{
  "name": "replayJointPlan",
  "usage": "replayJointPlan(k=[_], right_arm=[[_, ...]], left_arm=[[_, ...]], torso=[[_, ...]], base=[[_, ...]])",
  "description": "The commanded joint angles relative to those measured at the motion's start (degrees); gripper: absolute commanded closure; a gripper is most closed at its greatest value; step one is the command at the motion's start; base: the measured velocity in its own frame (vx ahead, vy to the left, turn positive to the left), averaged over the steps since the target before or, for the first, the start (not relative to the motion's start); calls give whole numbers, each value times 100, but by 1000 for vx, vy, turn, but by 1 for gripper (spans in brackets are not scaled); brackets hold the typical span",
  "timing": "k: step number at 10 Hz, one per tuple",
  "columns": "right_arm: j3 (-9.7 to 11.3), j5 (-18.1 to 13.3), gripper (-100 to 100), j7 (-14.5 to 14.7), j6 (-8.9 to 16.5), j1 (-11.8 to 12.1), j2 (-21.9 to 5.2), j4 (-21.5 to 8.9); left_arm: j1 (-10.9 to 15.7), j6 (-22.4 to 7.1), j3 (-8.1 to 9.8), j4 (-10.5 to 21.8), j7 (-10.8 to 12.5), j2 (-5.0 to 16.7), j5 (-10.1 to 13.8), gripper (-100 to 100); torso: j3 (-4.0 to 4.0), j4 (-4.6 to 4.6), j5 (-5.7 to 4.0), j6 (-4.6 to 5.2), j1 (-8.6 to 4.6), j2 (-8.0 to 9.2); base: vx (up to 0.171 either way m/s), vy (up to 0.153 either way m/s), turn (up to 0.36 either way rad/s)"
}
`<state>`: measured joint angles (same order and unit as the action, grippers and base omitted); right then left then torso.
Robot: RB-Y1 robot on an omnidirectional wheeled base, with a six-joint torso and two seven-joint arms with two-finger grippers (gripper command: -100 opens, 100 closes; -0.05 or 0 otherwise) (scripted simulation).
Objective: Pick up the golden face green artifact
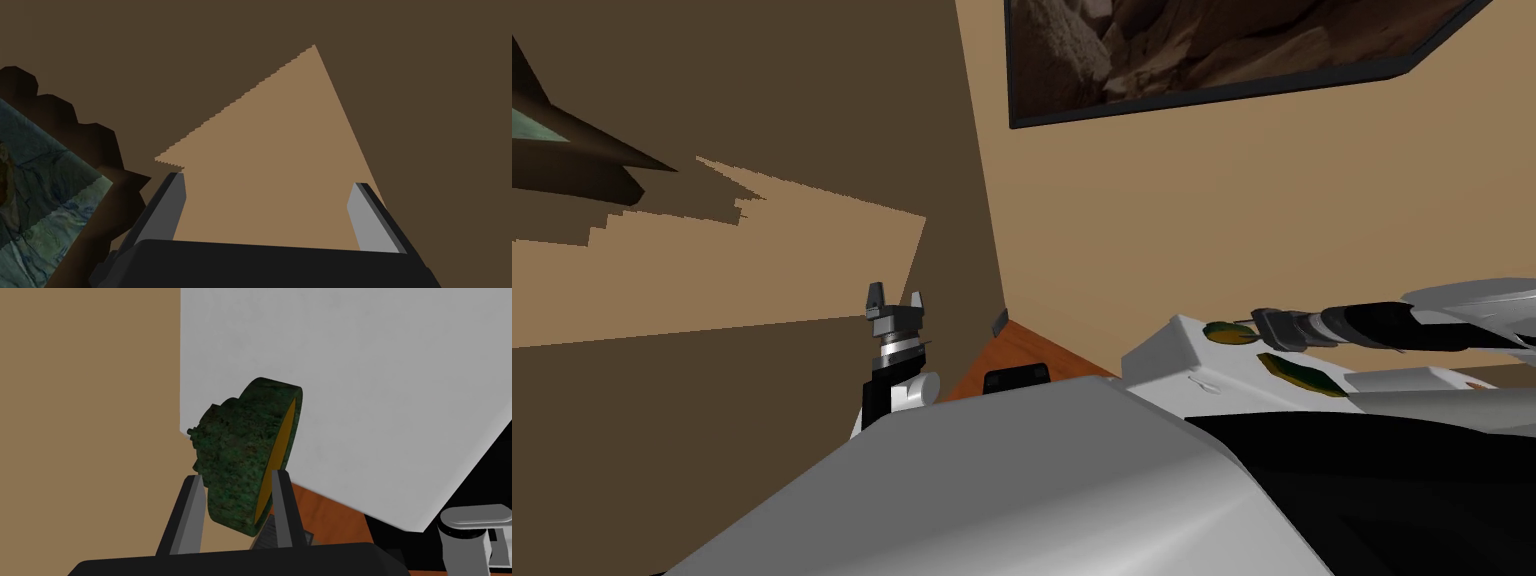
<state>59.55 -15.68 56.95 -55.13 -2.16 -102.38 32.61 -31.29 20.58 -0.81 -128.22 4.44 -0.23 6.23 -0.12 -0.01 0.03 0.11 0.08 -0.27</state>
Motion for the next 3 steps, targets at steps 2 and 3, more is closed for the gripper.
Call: replayJointPlan(k=[2,3], right_arm=[[22,28,100,92,-110,-42,76,-217],[25,31,0,116,-139,-47,85,-246]], left_arm=[[0,0,0,0,0,0,0,0],[0,0,0,0,0,0,0,0]], torso=[[2,1,1,2,0,3],[6,2,0,0,-4,11]], base=[[35,24,-10],[0,0,0]])
